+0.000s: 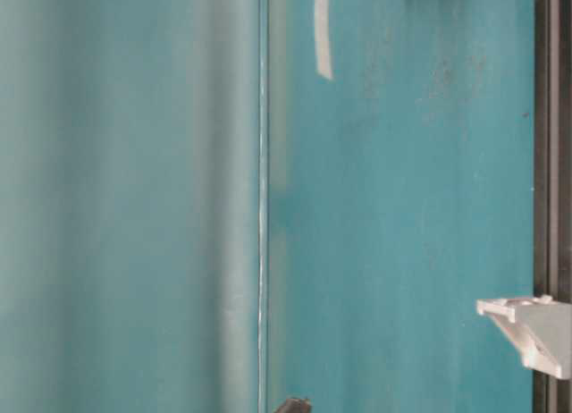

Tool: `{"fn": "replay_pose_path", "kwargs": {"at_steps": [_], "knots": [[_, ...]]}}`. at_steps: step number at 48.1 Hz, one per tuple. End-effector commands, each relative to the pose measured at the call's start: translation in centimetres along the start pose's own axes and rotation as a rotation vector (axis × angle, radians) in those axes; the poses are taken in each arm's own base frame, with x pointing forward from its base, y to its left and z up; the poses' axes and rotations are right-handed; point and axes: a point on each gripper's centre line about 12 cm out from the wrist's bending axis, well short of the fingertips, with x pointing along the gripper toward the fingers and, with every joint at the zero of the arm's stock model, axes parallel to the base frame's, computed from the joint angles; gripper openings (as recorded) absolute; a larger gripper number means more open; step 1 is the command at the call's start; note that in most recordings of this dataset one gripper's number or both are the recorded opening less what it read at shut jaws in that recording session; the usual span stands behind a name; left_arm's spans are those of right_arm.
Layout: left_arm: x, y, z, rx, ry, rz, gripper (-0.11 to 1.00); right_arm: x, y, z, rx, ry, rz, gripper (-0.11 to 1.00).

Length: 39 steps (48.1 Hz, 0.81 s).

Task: Insert the wire into the hole on the left side and pull it with the left arm.
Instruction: 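Lift the wire and carry it left to the rail's white bracket, then push the wire tip leftward through the hole in the white bracket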

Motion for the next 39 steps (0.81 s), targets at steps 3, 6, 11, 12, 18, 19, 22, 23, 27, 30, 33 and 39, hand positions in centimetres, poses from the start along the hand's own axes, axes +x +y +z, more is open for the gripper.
{"fn": "replay_pose_path", "kwargs": {"at_steps": [3,6,11,12,18,19,22,23,27,30,33,39], "knots": [[0.4,-0.8,0.1,0.004,-0.013,-0.028,0.66,1.9,1.2,0.2,-0.028,-0.041,-0.015,0.05],[0.5,-1.1,-0.3,0.008,-0.004,-0.036,0.66,2.5,1.5,0.2,-0.046,-0.055,-0.034,0.05],[0.7,-1.4,-0.8,0.011,-0.002,-0.046,0.66,3.0,2.0,-0.1,-0.066,-0.072,-0.071,0.05],[0.7,-1.4,-0.9,0.013,-0.003,-0.048,0.66,3.1,2.0,-0.2,-0.069,-0.074,-0.079,0.05],[0.9,-1.5,-1.4,0.016,0.002,-0.054,0.66,3.3,2.3,-0.8,-0.073,-0.085,-0.113,0.05],[0.9,-1.5,-1.5,0.017,0.005,-0.053,0.66,3.3,2.2,-0.9,-0.070,-0.086,-0.119,0.05],[1.0,-1.5,-1.8,0.016,0.014,-0.053,0.66,3.5,2.3,-1.2,-0.063,-0.090,-0.131,0.05],[1.0,-1.5,-1.9,0.017,0.017,-0.053,0.66,3.5,2.3,-1.4,-0.061,-0.088,-0.134,0.05],[1.2,-1.6,-2.0,0.010,0.022,-0.055,0.66,4.0,2.2,-2.1,-0.052,-0.077,-0.158,0.05],[1.3,-1.6,-2.0,0.002,0.023,-0.055,0.66,4.4,2.2,-2.5,-0.051,-0.069,-0.166,0.05],[1.4,-1.6,-2.0,-0.002,0.023,-0.055,0.66,4.8,2.2,-2.9,-0.056,-0.061,-0.170,0.05],[1.4,-1.6,-2.0,-0.006,0.021,-0.055,0.66,5.5,2.2,-3.7,-0.062,-0.045,-0.175,0.05]]}}
